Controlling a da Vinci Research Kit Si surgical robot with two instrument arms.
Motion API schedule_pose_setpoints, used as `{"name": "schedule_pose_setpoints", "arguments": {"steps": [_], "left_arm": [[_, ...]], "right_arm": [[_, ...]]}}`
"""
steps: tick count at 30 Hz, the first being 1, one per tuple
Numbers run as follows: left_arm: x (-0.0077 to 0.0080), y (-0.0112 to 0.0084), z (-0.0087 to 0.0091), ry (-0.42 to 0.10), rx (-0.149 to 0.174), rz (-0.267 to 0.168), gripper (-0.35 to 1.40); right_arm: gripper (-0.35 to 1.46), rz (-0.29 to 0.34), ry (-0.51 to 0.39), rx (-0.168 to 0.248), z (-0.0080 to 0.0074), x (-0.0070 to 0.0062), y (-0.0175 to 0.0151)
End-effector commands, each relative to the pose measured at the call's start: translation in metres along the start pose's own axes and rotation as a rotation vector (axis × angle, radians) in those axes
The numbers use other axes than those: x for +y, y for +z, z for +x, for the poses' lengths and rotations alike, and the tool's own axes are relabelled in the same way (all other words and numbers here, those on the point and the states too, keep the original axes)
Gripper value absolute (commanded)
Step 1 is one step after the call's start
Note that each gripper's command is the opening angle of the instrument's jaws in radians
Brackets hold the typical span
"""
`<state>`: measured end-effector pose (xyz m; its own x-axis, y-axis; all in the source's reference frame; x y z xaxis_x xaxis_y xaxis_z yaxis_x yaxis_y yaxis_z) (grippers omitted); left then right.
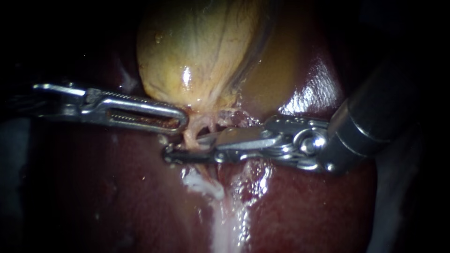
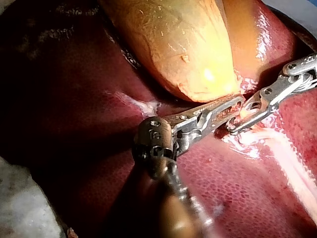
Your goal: Going back third clip left tube
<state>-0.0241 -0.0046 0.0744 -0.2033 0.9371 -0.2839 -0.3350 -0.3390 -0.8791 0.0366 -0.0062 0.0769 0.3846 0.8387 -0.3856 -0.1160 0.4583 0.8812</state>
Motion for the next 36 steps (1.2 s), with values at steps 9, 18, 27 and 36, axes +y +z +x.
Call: {"name": "schedule_pose_setpoints", "arguments": {"steps": [9,18,27,36], "left_arm": [[0.0000,0.0000,0.0000,0.000,0.000,0.000,-0.35],[0.0000,0.0000,0.0000,0.000,0.000,0.000,-0.35],[0.0000,0.0000,0.0000,0.000,0.000,0.000,-0.35],[0.0001,-0.0001,-0.0001,0.000,0.000,0.000,-0.35]], "right_arm": [[0.14,0.030,-0.001,0.029,0.0001,-0.0006,0.0002],[0.50,-0.022,-0.214,0.053,0.0007,-0.0007,0.0004],[0.50,-0.015,-0.232,0.049,0.0004,-0.0006,-0.0010],[0.50,-0.018,-0.228,0.052,0.0003,-0.0007,-0.0039]]}}
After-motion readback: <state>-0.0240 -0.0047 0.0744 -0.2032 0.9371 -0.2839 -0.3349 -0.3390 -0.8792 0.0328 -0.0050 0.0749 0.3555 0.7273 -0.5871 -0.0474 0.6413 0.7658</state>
